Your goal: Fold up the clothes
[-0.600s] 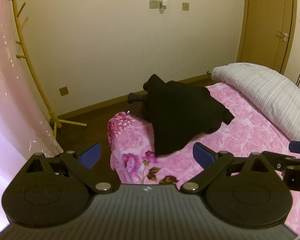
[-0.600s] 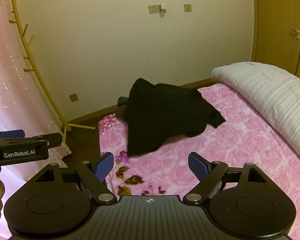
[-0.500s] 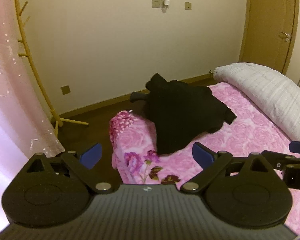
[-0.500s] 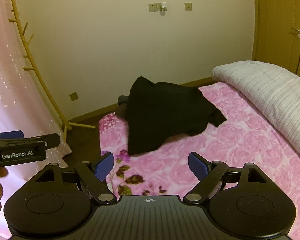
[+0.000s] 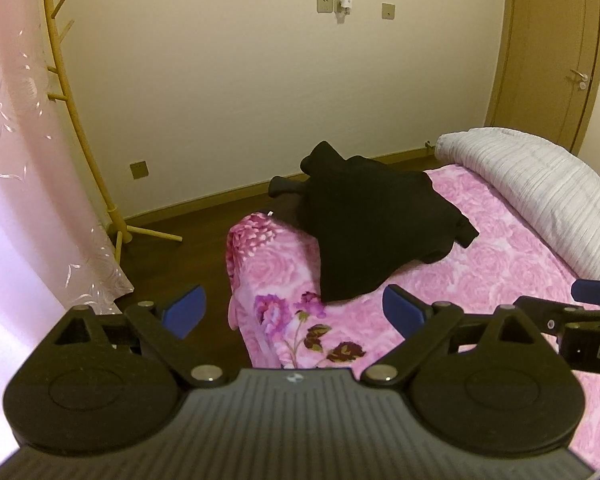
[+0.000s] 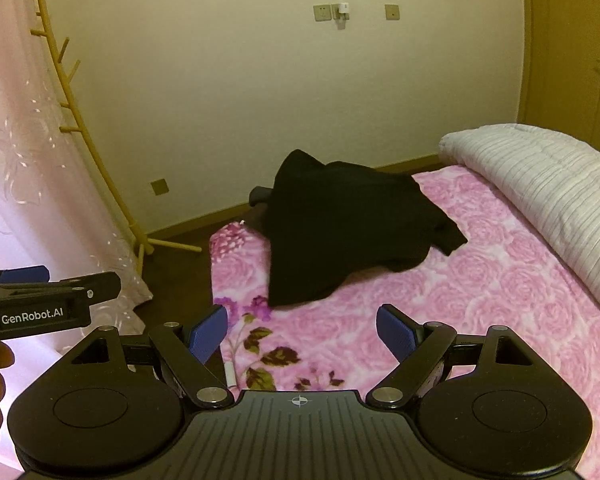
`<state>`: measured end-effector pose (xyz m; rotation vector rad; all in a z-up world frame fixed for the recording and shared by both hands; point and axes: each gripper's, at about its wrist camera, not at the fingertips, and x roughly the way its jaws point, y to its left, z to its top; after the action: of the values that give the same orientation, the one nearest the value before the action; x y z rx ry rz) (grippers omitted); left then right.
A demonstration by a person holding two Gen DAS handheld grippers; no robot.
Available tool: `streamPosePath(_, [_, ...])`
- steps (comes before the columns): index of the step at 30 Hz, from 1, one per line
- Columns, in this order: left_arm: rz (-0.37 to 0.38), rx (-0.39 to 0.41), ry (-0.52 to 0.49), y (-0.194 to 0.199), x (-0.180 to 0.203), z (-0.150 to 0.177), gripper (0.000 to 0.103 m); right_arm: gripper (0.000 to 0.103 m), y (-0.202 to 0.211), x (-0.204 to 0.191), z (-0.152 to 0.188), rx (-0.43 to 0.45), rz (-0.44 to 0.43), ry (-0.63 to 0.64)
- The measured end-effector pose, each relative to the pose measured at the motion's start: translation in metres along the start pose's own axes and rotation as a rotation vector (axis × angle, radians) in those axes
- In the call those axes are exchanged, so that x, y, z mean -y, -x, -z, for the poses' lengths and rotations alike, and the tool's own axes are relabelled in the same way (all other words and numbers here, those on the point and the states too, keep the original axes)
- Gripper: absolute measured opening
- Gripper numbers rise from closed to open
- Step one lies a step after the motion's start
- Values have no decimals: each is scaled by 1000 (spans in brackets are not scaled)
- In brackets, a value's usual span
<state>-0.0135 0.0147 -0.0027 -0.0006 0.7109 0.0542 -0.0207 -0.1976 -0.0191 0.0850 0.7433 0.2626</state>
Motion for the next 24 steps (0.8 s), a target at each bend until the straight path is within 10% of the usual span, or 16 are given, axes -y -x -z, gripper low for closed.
streamPosePath(24, [14, -6, -16, -1, 7, 5, 94, 85, 10, 3, -6, -3, 9, 3])
